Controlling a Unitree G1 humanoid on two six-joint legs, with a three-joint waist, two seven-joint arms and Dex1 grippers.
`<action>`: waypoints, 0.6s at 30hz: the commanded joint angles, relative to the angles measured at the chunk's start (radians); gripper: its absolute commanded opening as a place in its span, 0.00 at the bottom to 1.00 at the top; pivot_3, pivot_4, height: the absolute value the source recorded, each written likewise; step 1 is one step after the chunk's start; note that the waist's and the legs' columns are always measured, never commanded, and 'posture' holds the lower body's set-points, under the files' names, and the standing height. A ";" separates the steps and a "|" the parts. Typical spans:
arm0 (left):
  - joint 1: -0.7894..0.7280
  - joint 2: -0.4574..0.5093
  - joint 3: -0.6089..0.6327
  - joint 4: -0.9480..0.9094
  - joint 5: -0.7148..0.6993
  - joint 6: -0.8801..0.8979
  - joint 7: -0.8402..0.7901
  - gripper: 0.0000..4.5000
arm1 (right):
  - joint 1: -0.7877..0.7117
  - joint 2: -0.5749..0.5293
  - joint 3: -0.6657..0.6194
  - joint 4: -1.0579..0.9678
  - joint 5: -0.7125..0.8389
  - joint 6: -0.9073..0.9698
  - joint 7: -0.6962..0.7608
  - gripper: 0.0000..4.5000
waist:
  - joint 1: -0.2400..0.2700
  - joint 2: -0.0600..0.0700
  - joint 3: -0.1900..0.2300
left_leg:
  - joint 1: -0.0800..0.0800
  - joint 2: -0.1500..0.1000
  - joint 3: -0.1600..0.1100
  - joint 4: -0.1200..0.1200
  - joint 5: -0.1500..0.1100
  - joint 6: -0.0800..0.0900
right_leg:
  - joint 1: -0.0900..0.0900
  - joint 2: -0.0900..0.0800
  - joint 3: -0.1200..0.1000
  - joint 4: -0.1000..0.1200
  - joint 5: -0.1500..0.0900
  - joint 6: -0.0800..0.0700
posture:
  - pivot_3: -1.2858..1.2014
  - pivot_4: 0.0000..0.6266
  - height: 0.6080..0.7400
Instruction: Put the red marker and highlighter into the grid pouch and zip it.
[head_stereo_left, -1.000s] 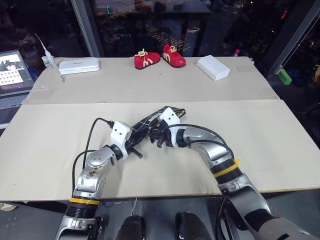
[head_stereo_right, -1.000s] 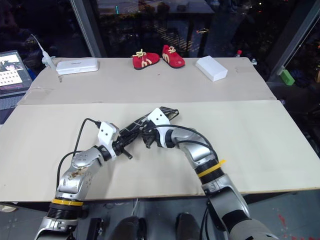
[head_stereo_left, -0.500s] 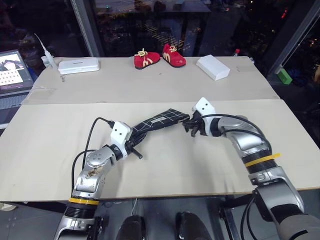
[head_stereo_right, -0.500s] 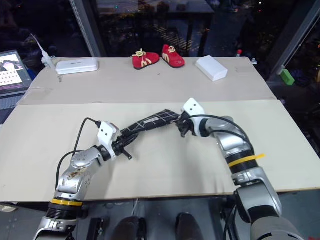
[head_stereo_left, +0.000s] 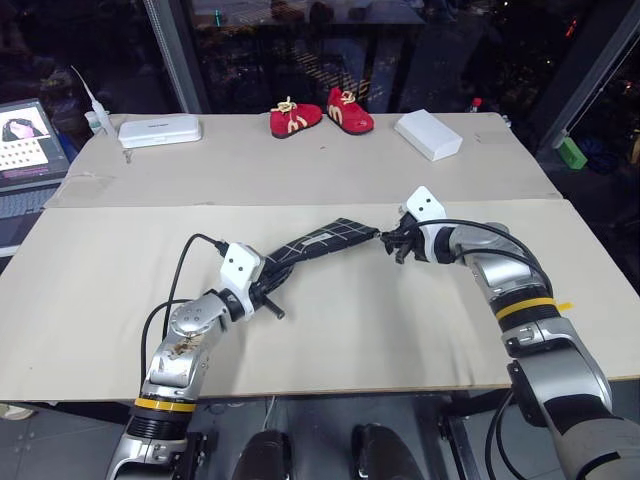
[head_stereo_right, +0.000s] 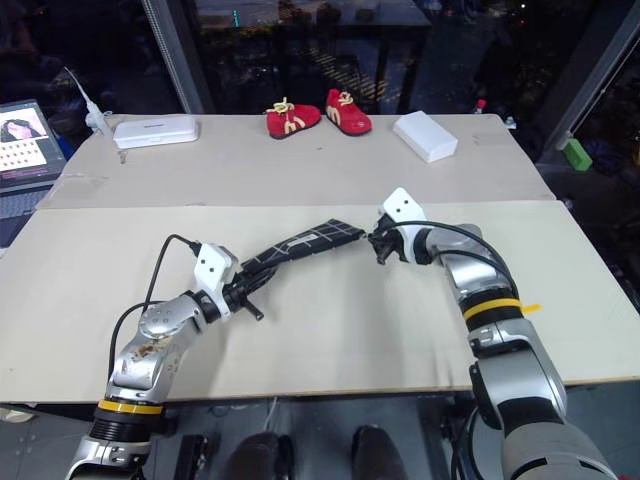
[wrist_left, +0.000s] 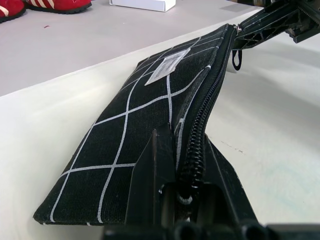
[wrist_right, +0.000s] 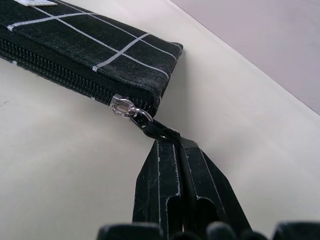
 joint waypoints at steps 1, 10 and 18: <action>0.009 0.012 0.008 -0.041 -0.008 -0.008 -0.002 0.00 | 0.009 -0.026 -0.038 -0.052 0.020 0.003 0.047 0.14 | 0.000 0.000 0.000 | 0.000 0.000 0.000 0.000 0.000 0.000 | 0.000 0.000 0.000 0.000 0.000 0.000 | 0.52 0.24 1.00; 0.010 0.003 -0.028 -0.042 -0.006 -0.071 -0.047 0.00 | 0.124 -0.105 -0.112 -0.278 0.158 0.223 0.227 0.65 | 0.002 0.000 0.000 | 0.000 0.001 -0.001 0.000 0.000 0.000 | 0.000 0.000 0.000 0.001 0.000 0.000 | 0.52 0.24 1.00; -0.025 0.068 -0.062 0.029 0.004 -0.274 -0.226 0.00 | 0.376 -0.381 -0.308 -0.546 0.358 0.229 0.486 0.65 | 0.029 0.001 0.000 | -0.003 -0.002 -0.001 0.000 0.000 0.001 | 0.001 0.000 -0.003 -0.003 -0.001 0.001 | 0.52 0.24 1.00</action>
